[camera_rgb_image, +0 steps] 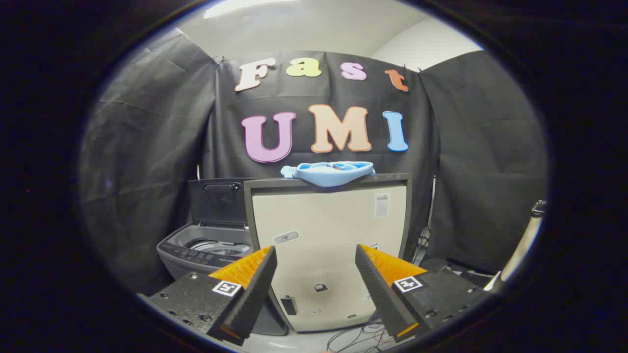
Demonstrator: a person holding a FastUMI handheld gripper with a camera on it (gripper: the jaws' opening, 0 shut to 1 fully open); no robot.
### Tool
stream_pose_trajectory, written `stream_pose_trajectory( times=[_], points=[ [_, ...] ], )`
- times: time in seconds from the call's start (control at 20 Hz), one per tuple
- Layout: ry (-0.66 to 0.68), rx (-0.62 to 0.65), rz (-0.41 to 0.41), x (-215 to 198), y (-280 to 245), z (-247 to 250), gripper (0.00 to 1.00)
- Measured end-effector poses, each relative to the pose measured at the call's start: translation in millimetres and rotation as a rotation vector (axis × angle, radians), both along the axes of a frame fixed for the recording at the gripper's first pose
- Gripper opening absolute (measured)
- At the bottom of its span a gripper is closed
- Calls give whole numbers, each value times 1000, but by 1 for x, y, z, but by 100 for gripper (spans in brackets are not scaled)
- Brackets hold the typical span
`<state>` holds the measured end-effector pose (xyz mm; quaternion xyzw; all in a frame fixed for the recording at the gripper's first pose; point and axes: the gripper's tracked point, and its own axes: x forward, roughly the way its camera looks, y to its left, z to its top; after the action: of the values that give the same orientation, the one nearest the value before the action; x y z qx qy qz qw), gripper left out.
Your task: Put the clothes into the washing machine and then close the washing machine lid.
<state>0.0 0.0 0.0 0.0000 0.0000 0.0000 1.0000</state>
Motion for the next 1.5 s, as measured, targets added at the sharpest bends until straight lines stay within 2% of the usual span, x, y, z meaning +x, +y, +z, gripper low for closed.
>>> stream_pose_trajectory(
  times=[0.55, 0.9, 1.3, 1.5],
  points=[
    [9, -6, 9, 19, 15, 15, 98],
    [8, -9, -33, 46, 10, 41, 98],
    [-33, 3, -55, 115, 13, 140, 97],
    [46, -66, -85, 169, 5, 161, 97]
  ],
)
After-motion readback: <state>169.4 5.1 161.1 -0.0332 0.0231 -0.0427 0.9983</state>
